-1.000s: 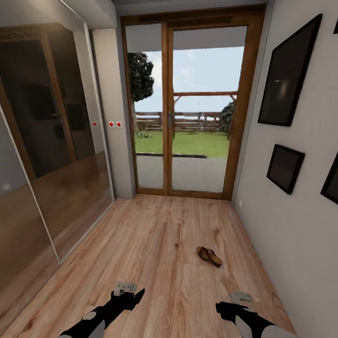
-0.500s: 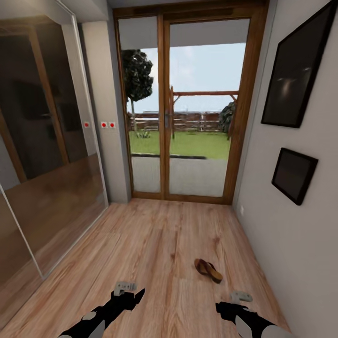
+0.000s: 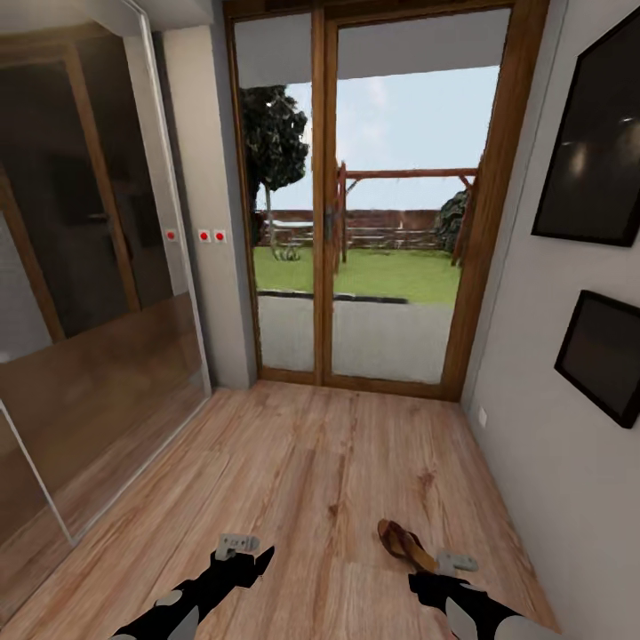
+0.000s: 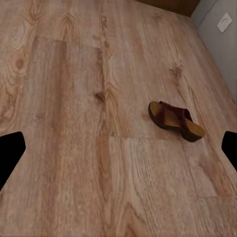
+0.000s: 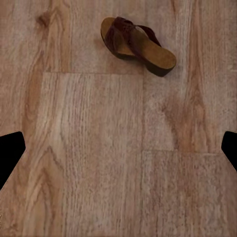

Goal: Pick up the two gym shoes and the two sandals from the corridor floor and place them onto the hallstand (shoe rack) in the corridor, making sure they are on the rack and not on the floor. Arrange them so the two gym shoes are next to each other and the two sandals are next to each other.

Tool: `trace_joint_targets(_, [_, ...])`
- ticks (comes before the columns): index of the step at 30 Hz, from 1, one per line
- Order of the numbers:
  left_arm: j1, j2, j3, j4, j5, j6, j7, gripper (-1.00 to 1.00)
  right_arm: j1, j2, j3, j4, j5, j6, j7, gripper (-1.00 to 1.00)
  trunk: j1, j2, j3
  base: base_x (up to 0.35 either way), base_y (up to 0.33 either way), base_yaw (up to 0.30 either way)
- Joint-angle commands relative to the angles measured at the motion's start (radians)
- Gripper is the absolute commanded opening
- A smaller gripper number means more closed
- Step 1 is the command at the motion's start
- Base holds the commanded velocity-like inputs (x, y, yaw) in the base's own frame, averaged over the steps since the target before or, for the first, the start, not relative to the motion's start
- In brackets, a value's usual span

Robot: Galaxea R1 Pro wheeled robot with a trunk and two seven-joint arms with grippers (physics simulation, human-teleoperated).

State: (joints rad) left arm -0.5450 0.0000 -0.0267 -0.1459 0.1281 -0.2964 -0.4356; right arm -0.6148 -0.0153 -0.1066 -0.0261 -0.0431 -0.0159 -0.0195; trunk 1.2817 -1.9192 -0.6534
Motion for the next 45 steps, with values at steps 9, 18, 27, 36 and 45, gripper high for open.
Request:
trace_joint_targets(9, [-0.001, 0.0, -0.004, 0.002, 0.01, -0.001, -0.005, 1.0, 0.0, 0.0, -0.005, 0.0, -0.004, -0.002, 0.0, 1.0, 0.0, 0.0, -0.006, 0.325, -0.163, 0.208])
trace_joint_targets(18, [-0.001, 0.001, -0.002, 0.002, 0.01, -0.001, -0.005, 1.0, 0.0, 0.0, -0.005, 0.0, -0.004, -0.002, 0.0, 1.0, 0.0, 0.0, -0.006, 0.273, -0.213, 0.015])
trace_joint_targets(27, [-0.001, 0.0, -0.002, 0.002, 0.01, -0.001, -0.005, 1.0, 0.0, 0.0, -0.005, 0.0, -0.004, -0.002, 0.0, 1.0, 0.0, 0.0, -0.006, 0.074, -0.061, 0.0])
trace_joint_targets(36, [-0.001, 0.001, -0.002, 0.002, 0.01, -0.001, -0.005, 1.0, 0.0, 0.0, -0.005, 0.0, -0.004, -0.002, 0.0, 1.0, 0.0, 0.0, -0.006, 0.055, -0.051, 0.0])
trace_joint_targets(45, [-0.001, 0.001, -0.002, 0.002, 0.01, -0.001, -0.005, 1.0, 0.0, 0.0, -0.005, 0.0, -0.004, -0.002, 0.0, 1.0, 0.0, 0.0, -0.006, 0.156, -0.138, 0.0])
